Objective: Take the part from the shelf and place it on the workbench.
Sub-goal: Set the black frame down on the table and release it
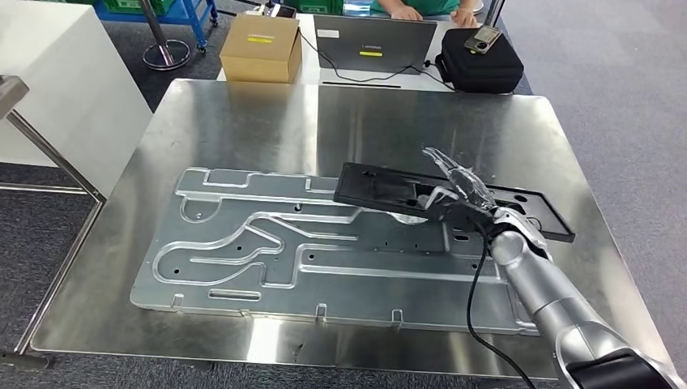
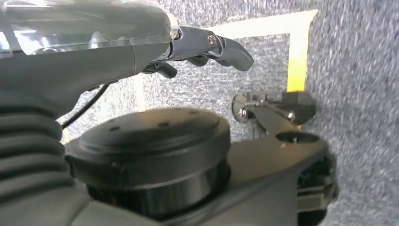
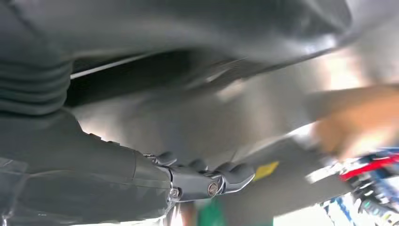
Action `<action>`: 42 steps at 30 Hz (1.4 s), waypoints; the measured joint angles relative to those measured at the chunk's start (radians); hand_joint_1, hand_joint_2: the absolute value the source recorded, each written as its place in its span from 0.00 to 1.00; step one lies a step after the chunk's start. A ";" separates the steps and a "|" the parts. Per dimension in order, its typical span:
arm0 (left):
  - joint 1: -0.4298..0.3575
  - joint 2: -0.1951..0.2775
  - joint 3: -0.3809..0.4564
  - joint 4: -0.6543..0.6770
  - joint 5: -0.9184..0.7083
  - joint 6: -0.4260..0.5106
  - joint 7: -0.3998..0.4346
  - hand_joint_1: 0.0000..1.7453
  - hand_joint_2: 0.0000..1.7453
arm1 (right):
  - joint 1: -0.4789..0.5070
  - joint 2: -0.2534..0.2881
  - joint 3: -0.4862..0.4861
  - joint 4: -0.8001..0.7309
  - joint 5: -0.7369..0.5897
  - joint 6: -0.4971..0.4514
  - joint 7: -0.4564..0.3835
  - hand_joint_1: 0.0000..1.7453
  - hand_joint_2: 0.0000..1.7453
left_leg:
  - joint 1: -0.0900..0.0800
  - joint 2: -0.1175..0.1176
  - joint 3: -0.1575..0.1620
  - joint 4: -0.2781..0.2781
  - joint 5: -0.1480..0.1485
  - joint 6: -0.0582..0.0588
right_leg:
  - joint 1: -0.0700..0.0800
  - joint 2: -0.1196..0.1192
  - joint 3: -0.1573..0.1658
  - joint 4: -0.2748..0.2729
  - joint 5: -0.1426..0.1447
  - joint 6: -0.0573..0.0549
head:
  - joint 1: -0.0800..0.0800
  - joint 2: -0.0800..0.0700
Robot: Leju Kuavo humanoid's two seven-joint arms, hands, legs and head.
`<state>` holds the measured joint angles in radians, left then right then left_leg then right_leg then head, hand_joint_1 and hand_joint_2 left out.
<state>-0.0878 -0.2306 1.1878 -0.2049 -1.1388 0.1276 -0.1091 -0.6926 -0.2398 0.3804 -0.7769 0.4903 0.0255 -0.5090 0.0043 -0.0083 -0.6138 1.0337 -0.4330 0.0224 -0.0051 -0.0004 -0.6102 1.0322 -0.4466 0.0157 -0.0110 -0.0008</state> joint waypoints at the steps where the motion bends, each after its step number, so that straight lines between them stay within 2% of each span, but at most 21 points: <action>1: -0.001 0.000 0.000 0.000 -0.004 0.003 -0.003 0.00 0.00 | 0.006 0.007 -0.049 -0.016 -0.117 0.088 -0.005 0.00 0.00 | 0.001 0.000 0.002 -0.003 0.002 0.006 | -0.002 0.000 -0.008 0.019 -0.013 0.006 | 0.000 0.000; 4: -0.004 -0.001 -0.002 0.000 -0.019 0.013 -0.009 0.00 0.00 | 0.014 0.015 -0.178 -0.055 -0.365 0.250 0.041 0.00 0.00 | 0.003 -0.001 0.004 -0.007 0.003 0.016 | -0.007 0.000 -0.085 0.181 -0.094 0.019 | 0.001 0.000; 6: -0.004 -0.001 -0.004 0.000 -0.028 0.021 -0.018 0.00 0.00 | 0.021 0.015 -0.246 -0.065 -0.486 0.311 0.085 0.00 0.00 | 0.003 -0.001 0.005 -0.007 0.002 0.017 | -0.009 0.000 -0.134 0.269 -0.114 0.023 | 0.001 0.000; 8: -0.004 -0.001 -0.008 0.000 -0.035 0.026 -0.030 0.00 0.00 | 0.026 0.012 -0.308 -0.072 -0.592 0.356 0.122 0.00 0.00 | 0.003 -0.002 0.008 -0.007 0.000 0.016 | -0.010 0.000 -0.114 0.214 -0.063 0.021 | 0.001 0.000; 10: -0.005 -0.001 -0.015 0.000 -0.042 0.027 -0.041 0.00 0.00 | 0.023 0.006 -0.367 -0.078 -0.675 0.387 0.152 0.00 0.00 | 0.001 -0.002 0.011 -0.006 -0.003 0.011 | -0.006 0.000 -0.047 0.075 0.001 0.014 | 0.001 0.000; 11: -0.005 -0.002 -0.019 0.000 -0.045 0.028 -0.046 0.00 0.00 | 0.022 0.004 -0.393 -0.080 -0.710 0.397 0.166 0.00 0.00 | 0.000 -0.002 0.012 -0.006 -0.005 0.007 | -0.003 0.000 -0.023 0.025 0.017 0.009 | 0.001 0.000; 13: -0.006 -0.002 -0.025 0.000 -0.048 0.027 -0.054 0.00 0.00 | 0.026 0.002 -0.437 -0.086 -0.776 0.413 0.195 0.00 0.00 | -0.003 -0.001 0.013 -0.006 -0.007 -0.002 | 0.003 0.001 -0.007 -0.010 0.017 0.002 | 0.000 0.000; 16: -0.008 -0.003 -0.027 0.000 -0.045 0.021 -0.055 0.00 0.00 | 0.055 0.003 -0.478 -0.121 -0.834 0.414 0.210 0.00 0.00 | -0.004 0.000 0.012 0.008 -0.026 -0.018 | -0.004 0.000 -0.002 -0.018 0.022 -0.014 | -0.001 0.000; 18: -0.009 -0.003 -0.027 0.000 -0.037 0.014 -0.052 0.00 0.00 | 0.083 0.007 -0.492 -0.165 -0.835 0.397 0.199 0.00 0.00 | -0.002 0.002 -0.019 0.090 -0.084 -0.026 | -0.007 -0.003 0.001 -0.022 0.026 -0.022 | -0.002 0.000; 20: -0.008 -0.003 -0.027 0.000 -0.029 0.009 -0.052 0.00 0.00 | 0.115 0.012 -0.498 -0.211 -0.824 0.378 0.186 0.00 0.00 | 0.000 0.002 -0.072 0.219 -0.150 -0.031 | -0.006 -0.004 -0.001 -0.020 0.025 -0.026 | -0.003 0.000; 21: -0.008 -0.003 -0.027 0.000 -0.026 0.007 -0.051 0.00 0.00 | 0.130 0.015 -0.499 -0.230 -0.821 0.373 0.182 0.00 0.00 | 0.000 0.002 -0.087 0.258 -0.162 -0.032 | -0.005 -0.004 -0.002 -0.018 0.025 -0.026 | -0.002 0.000; 22: -0.008 -0.002 -0.027 0.000 -0.022 0.007 -0.049 0.00 0.00 | 0.144 0.018 -0.501 -0.247 -0.818 0.369 0.178 0.00 0.00 | 0.000 0.002 -0.086 0.264 -0.154 -0.032 | -0.005 -0.004 -0.003 -0.016 0.025 -0.026 | -0.003 0.000; 23: -0.009 -0.002 -0.026 0.000 -0.018 0.006 -0.046 0.00 0.00 | 0.157 0.020 -0.502 -0.264 -0.812 0.366 0.172 0.00 0.00 | 0.000 0.002 -0.067 0.230 -0.130 -0.031 | -0.005 -0.004 -0.004 -0.014 0.025 -0.026 | -0.003 0.000; 25: -0.010 -0.001 -0.024 0.000 -0.005 0.006 -0.037 0.00 0.00 | 0.192 0.029 -0.503 -0.317 -0.792 0.353 0.150 0.00 0.00 | -0.002 0.002 0.002 0.099 -0.072 -0.024 | -0.003 -0.004 -0.006 -0.008 0.024 -0.024 | -0.003 0.000; 27: -0.012 0.000 -0.017 0.000 0.009 0.006 -0.028 0.00 0.00 | 0.248 0.046 -0.500 -0.398 -0.751 0.329 0.118 0.00 0.00 | -0.003 0.001 0.047 0.010 -0.043 -0.015 | 0.000 -0.004 -0.010 -0.003 0.024 -0.018 | -0.002 0.000; 31: -0.008 0.003 0.002 0.000 0.029 0.013 -0.016 0.00 0.00 | 0.390 0.085 -0.454 -0.558 -0.657 0.269 0.054 0.00 0.00 | -0.004 0.001 0.049 -0.012 -0.025 0.006 | -0.002 -0.005 -0.014 -0.002 0.024 0.003 | -0.002 0.000; 33: -0.008 0.004 0.008 0.000 0.034 0.015 -0.013 0.00 0.00 | 0.443 0.099 -0.424 -0.620 -0.634 0.242 0.032 0.00 0.00 | -0.001 0.002 0.041 -0.022 -0.010 0.016 | -0.006 -0.003 -0.035 0.049 -0.032 0.013 | -0.001 0.000; 35: -0.009 0.006 0.013 0.000 0.037 0.018 -0.010 0.00 0.00 | 0.486 0.111 -0.399 -0.660 -0.617 0.219 0.016 0.00 0.00 | -0.001 0.004 0.028 -0.023 0.002 0.020 | -0.009 -0.003 -0.072 0.165 -0.117 0.022 | 0.000 0.000; 37: -0.008 0.009 0.018 0.000 0.038 0.021 -0.006 0.00 0.00 | 0.530 0.126 -0.376 -0.685 -0.586 0.187 -0.003 0.00 0.00 | -0.002 0.004 0.011 -0.021 0.013 0.019 | -0.012 -0.003 -0.084 0.246 -0.155 0.027 | 0.000 0.000; 39: -0.009 0.011 0.021 0.000 0.039 0.024 -0.002 0.00 0.00 | 0.567 0.146 -0.352 -0.706 -0.525 0.134 -0.028 0.00 0.00 | -0.001 0.004 -0.008 -0.016 0.024 0.014 | -0.016 -0.003 -0.031 0.200 -0.124 0.027 | 0.000 0.000; 42: -0.010 0.012 0.025 0.000 0.039 0.029 0.006 0.00 0.00 | 0.629 0.192 -0.313 -0.774 -0.410 0.037 -0.072 0.00 0.00 | -0.003 0.003 -0.023 -0.012 0.040 0.000 | -0.013 -0.001 0.102 0.014 -0.081 0.017 | -0.001 0.000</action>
<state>-0.0979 -0.2183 1.2123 -0.2049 -1.0994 0.1571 -0.1035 -0.0636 -0.0476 0.0677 -1.5505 0.0804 0.0630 -0.5806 0.0017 -0.0054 -0.6370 1.0213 -0.3928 0.0223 -0.0181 -0.0019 -0.5086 1.0462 -0.5275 0.0327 -0.0121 -0.0008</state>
